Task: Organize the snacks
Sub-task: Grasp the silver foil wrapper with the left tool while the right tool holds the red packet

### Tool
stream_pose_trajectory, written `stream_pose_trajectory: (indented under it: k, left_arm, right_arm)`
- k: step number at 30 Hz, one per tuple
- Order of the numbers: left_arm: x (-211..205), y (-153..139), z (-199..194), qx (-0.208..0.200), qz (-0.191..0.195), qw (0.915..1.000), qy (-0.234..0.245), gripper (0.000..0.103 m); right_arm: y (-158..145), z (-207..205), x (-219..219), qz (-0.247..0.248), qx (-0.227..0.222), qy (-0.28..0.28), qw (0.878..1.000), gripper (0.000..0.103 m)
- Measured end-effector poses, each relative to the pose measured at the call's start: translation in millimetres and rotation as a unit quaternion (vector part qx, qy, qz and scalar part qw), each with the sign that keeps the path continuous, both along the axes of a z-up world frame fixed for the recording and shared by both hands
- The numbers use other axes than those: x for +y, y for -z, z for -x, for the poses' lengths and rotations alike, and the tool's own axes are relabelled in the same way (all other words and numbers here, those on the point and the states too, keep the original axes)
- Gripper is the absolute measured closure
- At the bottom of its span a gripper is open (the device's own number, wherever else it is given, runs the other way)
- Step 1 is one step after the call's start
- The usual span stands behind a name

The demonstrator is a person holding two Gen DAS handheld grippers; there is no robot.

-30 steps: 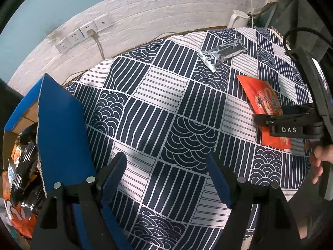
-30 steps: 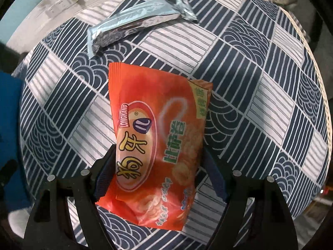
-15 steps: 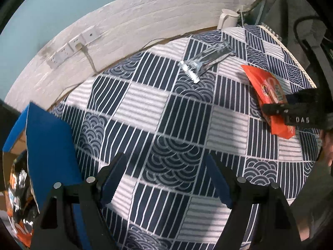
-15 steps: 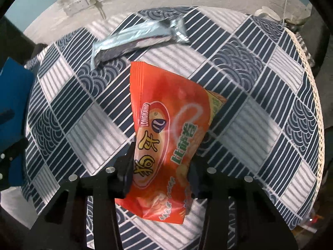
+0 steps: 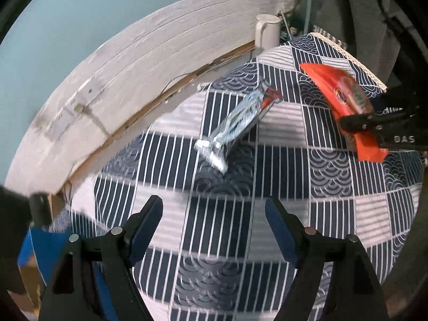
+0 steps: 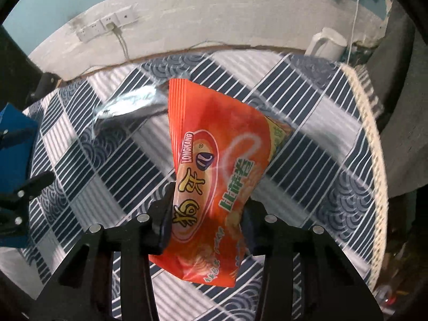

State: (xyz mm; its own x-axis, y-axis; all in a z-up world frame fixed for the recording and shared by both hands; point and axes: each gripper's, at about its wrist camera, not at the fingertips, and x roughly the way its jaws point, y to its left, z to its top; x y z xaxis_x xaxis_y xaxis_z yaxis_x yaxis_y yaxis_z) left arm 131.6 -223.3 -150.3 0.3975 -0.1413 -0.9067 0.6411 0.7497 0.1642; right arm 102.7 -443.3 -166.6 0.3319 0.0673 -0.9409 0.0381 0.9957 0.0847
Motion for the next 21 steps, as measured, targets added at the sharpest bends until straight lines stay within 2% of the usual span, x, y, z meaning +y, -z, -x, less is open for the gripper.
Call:
stream_pose_trajectory:
  k: [6,10,16,21]
  left_arm:
    - [-36,7,-25,0.004,0.006,0.9995,0.030,0.023]
    - [-57,15,-40,0.026,0.018,0.9985,0.044,0.023]
    - [-77,30,-56,0.023,0.013,0.9984,0.050,0.023]
    - [-84,43,-67,0.039,0.018,0.9981,0.043,0.023]
  right_arm:
    - [2,-13,-4,0.019,-0.014,0.008,1.000,0.062]
    - [5,-14,-17,0.001,-0.009,0.031,0.999,0.062]
    - [11,-15,-24,-0.018,-0.002,0.046,0.999,0.062]
    - [11,-14,-28,-0.025,-0.001,0.053,0.998,0.062]
